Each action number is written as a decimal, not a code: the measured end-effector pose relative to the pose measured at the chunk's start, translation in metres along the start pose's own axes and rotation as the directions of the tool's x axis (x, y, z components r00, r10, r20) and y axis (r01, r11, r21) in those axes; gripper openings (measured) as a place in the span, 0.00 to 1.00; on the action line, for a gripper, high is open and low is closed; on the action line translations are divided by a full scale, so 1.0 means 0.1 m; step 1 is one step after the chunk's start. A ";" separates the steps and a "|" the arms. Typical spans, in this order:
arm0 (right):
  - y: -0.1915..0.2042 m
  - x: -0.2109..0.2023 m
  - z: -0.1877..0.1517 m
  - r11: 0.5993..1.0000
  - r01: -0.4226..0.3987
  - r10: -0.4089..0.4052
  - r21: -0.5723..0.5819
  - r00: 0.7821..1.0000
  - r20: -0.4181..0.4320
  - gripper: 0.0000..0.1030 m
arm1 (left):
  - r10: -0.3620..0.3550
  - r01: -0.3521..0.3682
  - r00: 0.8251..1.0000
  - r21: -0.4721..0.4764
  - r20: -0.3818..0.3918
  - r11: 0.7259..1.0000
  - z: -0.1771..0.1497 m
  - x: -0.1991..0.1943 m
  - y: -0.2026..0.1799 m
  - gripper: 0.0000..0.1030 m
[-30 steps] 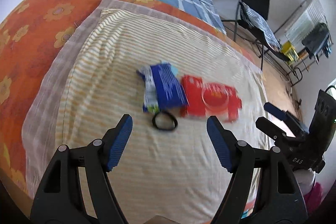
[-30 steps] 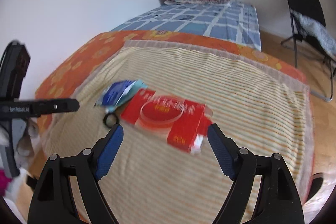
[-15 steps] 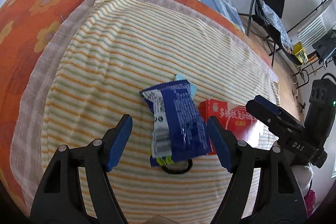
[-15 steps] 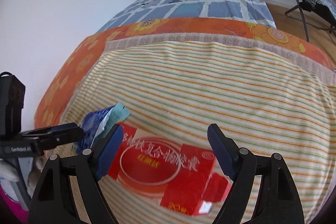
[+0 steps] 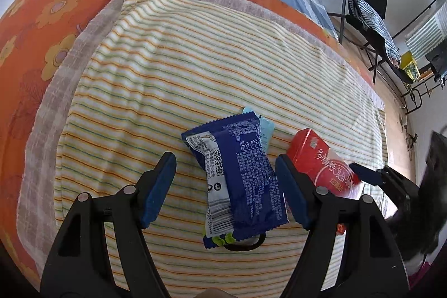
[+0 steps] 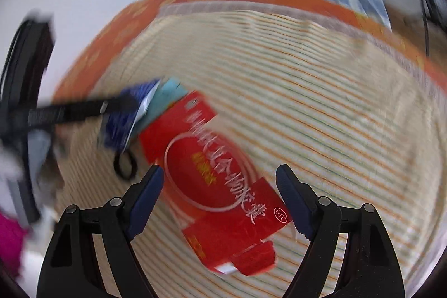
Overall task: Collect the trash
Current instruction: 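Grasp the blue snack wrapper with the left tool while the right tool grasps the red box, then carry the wrapper and red box over the blue basket and open both tools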
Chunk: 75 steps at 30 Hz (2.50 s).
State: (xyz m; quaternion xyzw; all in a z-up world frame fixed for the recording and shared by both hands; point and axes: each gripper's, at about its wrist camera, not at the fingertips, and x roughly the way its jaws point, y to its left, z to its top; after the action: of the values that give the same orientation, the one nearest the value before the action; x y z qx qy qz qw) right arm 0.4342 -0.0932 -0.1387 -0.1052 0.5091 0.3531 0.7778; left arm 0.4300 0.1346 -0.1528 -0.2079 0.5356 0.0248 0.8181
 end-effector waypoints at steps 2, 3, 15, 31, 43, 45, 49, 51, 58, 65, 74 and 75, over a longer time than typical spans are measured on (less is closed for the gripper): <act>0.15 0.02 -0.03 0.993 0.055 -0.056 -0.105 0.998 -0.008 0.80 | 0.000 0.000 1.000 -0.007 -0.006 1.000 -0.01 0.03 0.02 0.73; 0.23 0.04 -0.05 0.985 0.074 -0.077 -0.159 0.997 -0.013 0.81 | 0.002 -0.002 1.000 -0.013 -0.007 1.000 -0.01 0.05 0.03 0.73; 0.41 0.22 0.00 0.965 0.110 -0.118 -0.236 0.993 -0.016 0.84 | 0.012 -0.012 1.000 -0.013 -0.001 1.000 0.04 0.14 0.03 0.73; 0.57 0.28 -0.11 0.965 0.118 -0.128 -0.235 0.991 -0.030 0.83 | -0.049 0.054 0.996 -0.065 0.070 0.996 -0.01 -0.16 0.27 0.51; 0.67 -0.17 -0.40 0.981 0.123 -0.114 -0.147 0.991 0.067 0.79 | -0.081 0.084 0.988 -0.012 0.133 0.996 -0.32 -0.74 0.22 0.51; 0.66 -0.24 -0.46 0.986 0.114 -0.105 -0.122 0.992 0.076 0.78 | -0.098 0.099 0.986 0.004 0.138 0.995 -0.42 -0.83 0.17 0.51; 0.66 -0.38 -0.62 0.990 0.104 -0.095 -0.096 0.991 0.093 0.77 | -0.113 0.108 0.983 0.040 0.145 0.993 -0.67 -0.97 0.08 0.51; 0.68 -0.45 -0.72 0.990 0.110 -0.101 -0.087 0.990 0.101 0.77 | -0.133 0.127 0.981 0.051 0.140 0.991 -0.83 -1.03 0.04 0.51; 0.71 -0.70 -1.07 0.995 0.089 -0.083 -0.035 0.987 0.134 0.77 | -0.167 0.157 0.979 0.093 0.116 0.983 -1.35 -1.19 -0.10 0.51; 0.81 -0.98 -1.38 0.996 0.084 -0.080 -0.020 0.983 0.165 0.76 | -0.150 0.127 0.980 0.176 0.127 0.976 -1.81 -1.37 -0.27 0.51; 1.08 -1.38 -1.80 0.998 0.057 -0.051 -0.028 0.980 0.192 0.76 | -0.177 0.151 0.976 0.197 0.124 0.969 -2.36 -1.58 -0.28 0.51; 1.12 -1.42 -1.85 0.998 0.055 -0.048 -0.031 0.980 0.192 0.76 | -0.179 0.152 0.976 0.199 0.123 0.968 -2.40 -1.60 -0.29 0.51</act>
State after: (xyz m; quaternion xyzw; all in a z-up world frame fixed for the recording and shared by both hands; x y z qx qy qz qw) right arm 0.1952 -0.1710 -0.0789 -0.0979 0.4225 0.3506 0.8301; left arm 0.1618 0.0491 -0.0839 -0.1711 0.4577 -0.0800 0.8688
